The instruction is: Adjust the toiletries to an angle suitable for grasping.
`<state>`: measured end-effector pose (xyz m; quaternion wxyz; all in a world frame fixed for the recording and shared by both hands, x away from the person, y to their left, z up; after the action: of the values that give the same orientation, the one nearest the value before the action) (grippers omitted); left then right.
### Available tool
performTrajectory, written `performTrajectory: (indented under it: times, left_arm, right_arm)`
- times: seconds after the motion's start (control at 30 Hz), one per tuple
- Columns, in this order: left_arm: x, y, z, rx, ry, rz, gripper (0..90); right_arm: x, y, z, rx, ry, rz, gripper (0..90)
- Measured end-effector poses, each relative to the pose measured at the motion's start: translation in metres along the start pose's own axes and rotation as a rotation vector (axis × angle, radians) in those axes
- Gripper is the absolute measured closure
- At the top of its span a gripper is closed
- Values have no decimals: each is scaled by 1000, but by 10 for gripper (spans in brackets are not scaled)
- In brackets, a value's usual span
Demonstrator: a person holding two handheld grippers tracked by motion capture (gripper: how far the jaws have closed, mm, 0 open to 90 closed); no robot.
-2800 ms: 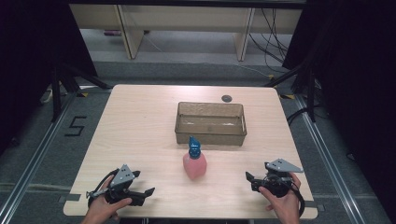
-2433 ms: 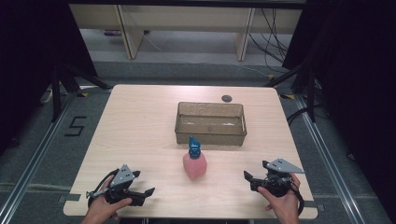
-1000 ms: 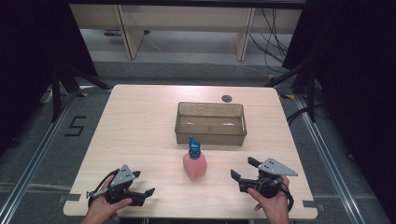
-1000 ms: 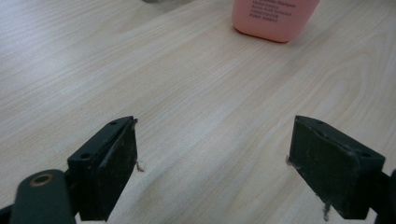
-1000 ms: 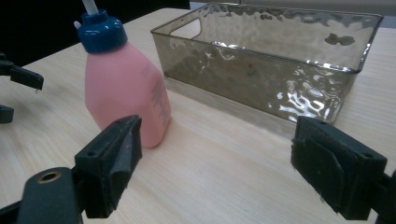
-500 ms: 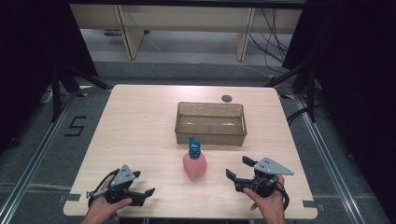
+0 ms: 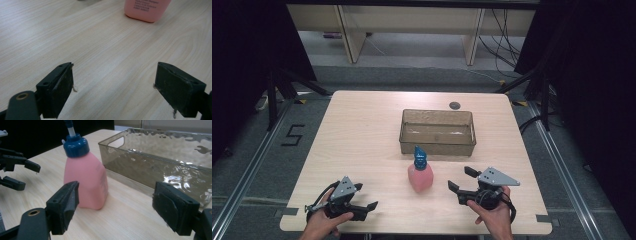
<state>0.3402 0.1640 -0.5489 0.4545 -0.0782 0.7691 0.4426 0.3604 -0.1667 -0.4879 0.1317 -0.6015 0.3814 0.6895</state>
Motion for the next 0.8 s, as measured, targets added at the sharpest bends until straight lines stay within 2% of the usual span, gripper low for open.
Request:
performTrajectory:
  times: [0.07,0.1,0.13,0.17,0.23,0.27,0.33,0.37,0.47,0.5,0.53,0.57,0.6,0.63,0.67,0.7,0.73,0.8]
  left_arm:
    - [0,0,0,0,1,0,148]
    - [0,-1,-1,2,10,-8,147]
    - [0,0,1,-8,-5,3,147]
    - [0,0,0,1,-5,5,148]
    - [0,0,0,0,1,-1,147]
    - [0,0,0,3,2,3,148]
    - [0,0,0,4,9,2,147]
    - [0,0,0,4,9,2,147]
    - [0,0,0,1,0,-1,148]
    - [-1,-1,-1,4,18,-17,147]
    - [0,0,0,7,9,0,147]
    - [0,-1,0,7,12,-4,147]
    - [0,-1,0,7,13,-4,147]
    - [0,-1,0,9,10,-3,147]
    - [0,0,1,1,2,-6,147]
    - [0,0,1,1,2,-6,147]
    - [-2,1,-2,16,20,-19,147]
    - [-2,0,-2,11,28,-36,147]
  right_arm:
    - [-1,-2,0,2,7,-6,226]
    - [-1,-2,3,-2,-18,1,227]
    - [-1,-2,0,6,13,6,228]
    - [-2,-4,3,-9,-7,-7,230]
    - [-3,-5,2,-10,6,-11,234]
    - [-3,-6,7,-18,-42,3,239]
    - [-4,-8,7,-21,-33,-7,241]
    - [-5,-9,6,-22,3,-8,243]
    - [-7,-12,8,-27,5,-15,253]
    - [-8,-12,9,-24,-4,-8,255]
    - [-9,-14,8,-26,16,-23,255]
    - [-9,-14,9,-24,10,-17,256]
    - [-10,-15,12,-47,0,-22,256]
    - [-10,-16,12,-45,-1,-17,256]
    - [-11,-16,11,-39,20,-25,256]
    - [-11,-17,11,-36,12,-28,256]
    - [-12,-18,11,-34,13,-28,256]
    - [-12,-20,14,-54,-6,-23,256]
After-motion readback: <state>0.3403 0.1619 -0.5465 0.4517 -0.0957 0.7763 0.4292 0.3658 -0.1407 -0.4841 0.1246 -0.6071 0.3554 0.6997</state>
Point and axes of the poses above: each handheld gripper's, and its own axes: y roughly backward along the jaws, x roughly out of its underside, z roughly to its left, the point moved 7 cm from there along -y, roughly forward along the jaws, and after that the axes turned 9 degrees about y, right-handed, at the moved point
